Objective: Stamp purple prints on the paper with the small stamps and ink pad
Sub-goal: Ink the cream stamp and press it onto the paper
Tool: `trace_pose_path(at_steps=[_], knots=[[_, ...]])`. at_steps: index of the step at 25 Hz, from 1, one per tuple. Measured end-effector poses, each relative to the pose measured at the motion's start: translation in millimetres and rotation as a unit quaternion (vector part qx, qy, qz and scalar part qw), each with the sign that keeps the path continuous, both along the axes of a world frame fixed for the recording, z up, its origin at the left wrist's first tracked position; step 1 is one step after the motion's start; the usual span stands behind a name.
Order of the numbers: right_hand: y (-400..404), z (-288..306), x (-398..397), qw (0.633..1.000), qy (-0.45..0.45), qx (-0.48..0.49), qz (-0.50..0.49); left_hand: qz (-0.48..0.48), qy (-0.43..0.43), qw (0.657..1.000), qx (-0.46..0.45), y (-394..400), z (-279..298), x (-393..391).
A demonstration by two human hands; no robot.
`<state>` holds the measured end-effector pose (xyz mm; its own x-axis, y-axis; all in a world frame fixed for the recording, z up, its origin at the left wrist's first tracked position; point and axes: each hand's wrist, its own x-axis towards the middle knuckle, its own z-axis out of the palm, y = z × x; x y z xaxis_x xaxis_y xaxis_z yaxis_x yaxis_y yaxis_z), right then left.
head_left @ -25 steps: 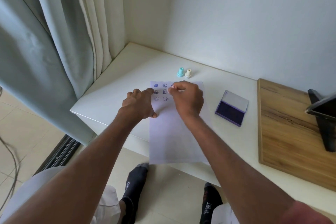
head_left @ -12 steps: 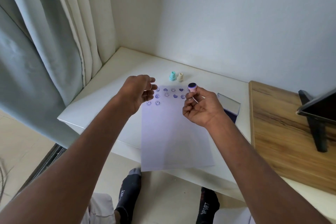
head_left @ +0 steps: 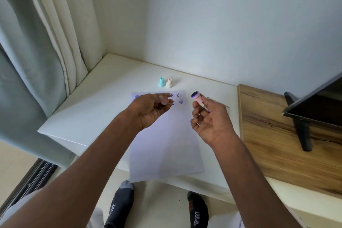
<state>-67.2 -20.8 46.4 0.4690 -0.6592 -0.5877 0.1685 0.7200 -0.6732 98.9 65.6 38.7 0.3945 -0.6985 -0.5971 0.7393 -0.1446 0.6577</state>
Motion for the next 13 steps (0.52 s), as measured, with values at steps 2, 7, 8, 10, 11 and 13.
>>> trace_pose_path(at_steps=[2, 7, 8, 10, 11, 13], knots=[[-3.9, 0.6, 4.8, 1.000, 0.013, -0.009, 0.025, 0.000, 0.000, 1.000, 0.004, -2.4, -4.8, -2.0], [-8.5, -1.9, 18.6, 0.973, 0.145, -0.153, 0.094, 0.032, 0.002, 0.999, -0.029, -5.7, -5.7, 5.2], [-7.0, -2.9, 19.4, 0.963, 0.172, -0.185, 0.096, 0.041, 0.002, 0.999, -0.027, -6.5, -6.4, 4.0], [-5.2, -3.0, 19.9, 0.948, 0.192, -0.241, 0.082, 0.049, -0.020, 0.998, -0.017, -8.7, -8.3, 0.5], [-5.6, -3.2, 20.3, 0.941, 0.190, -0.269, 0.072, 0.041, -0.039, 0.998, -0.011, -9.3, -9.5, -1.2], [-6.5, -4.5, 22.8, 0.923, 0.187, -0.329, 0.068, 0.024, -0.053, 0.998, 0.001, -9.1, -11.5, -4.4]])
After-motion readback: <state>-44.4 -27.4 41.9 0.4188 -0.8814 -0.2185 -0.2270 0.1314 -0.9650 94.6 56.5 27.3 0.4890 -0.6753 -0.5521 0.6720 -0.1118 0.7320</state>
